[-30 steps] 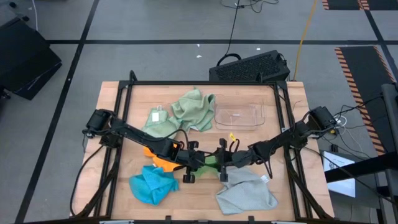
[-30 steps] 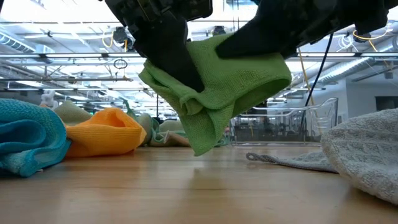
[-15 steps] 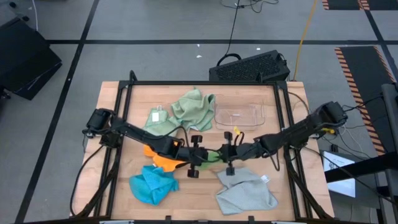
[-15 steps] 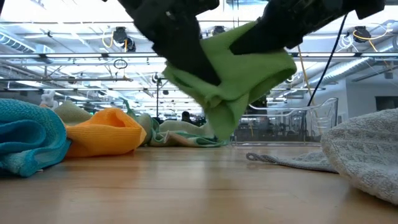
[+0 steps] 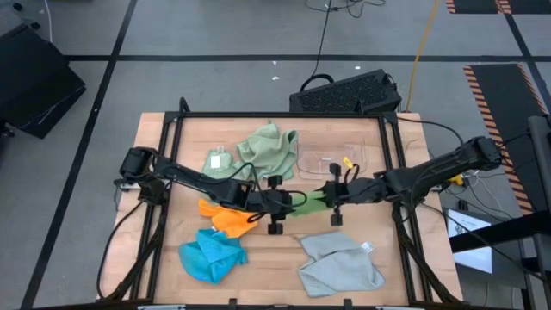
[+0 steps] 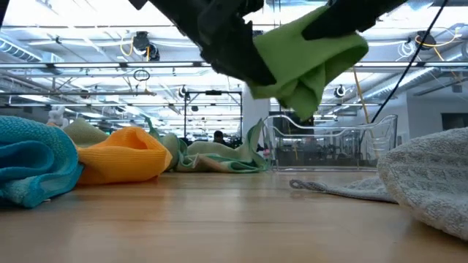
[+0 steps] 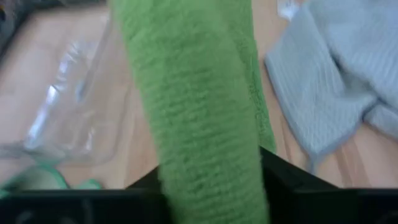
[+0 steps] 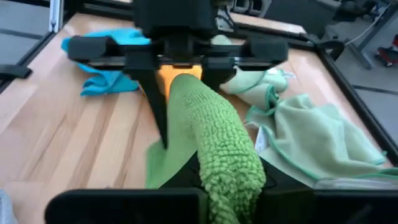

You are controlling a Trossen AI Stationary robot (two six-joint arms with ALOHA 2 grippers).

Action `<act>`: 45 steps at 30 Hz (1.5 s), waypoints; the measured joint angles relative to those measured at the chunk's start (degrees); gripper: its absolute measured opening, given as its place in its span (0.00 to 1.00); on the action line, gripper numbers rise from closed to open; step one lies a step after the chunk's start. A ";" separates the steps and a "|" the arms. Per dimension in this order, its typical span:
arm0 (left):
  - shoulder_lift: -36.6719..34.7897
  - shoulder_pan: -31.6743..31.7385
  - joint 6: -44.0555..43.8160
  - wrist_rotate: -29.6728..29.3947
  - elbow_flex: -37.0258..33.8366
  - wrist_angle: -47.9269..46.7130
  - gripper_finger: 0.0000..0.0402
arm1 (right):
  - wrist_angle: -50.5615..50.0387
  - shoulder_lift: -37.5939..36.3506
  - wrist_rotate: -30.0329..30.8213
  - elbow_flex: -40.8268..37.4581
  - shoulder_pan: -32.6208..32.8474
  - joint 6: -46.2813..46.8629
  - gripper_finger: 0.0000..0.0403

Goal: Fold microfiber towels
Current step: Put the folded green microfiber cloth into the transparent bin

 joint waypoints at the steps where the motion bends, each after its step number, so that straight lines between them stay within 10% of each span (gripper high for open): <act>1: -0.44 -0.14 0.44 -0.68 0.00 0.60 0.37 | -0.07 -0.32 0.01 0.00 -0.01 -0.23 0.05; 14: -9.11 -1.40 -5.52 -12.37 0.13 -10.52 0.50 | -5.82 -6.42 0.69 0.04 -2.09 -3.47 0.05; 28: -9.71 -3.70 -9.71 -14.36 0.17 -13.65 0.48 | -21.19 -8.02 28.54 0.04 -11.63 -13.59 0.05; 45: -9.71 -4.36 -8.96 -14.81 0.17 -13.36 0.48 | -30.22 3.05 34.57 0.04 -18.59 -24.06 0.05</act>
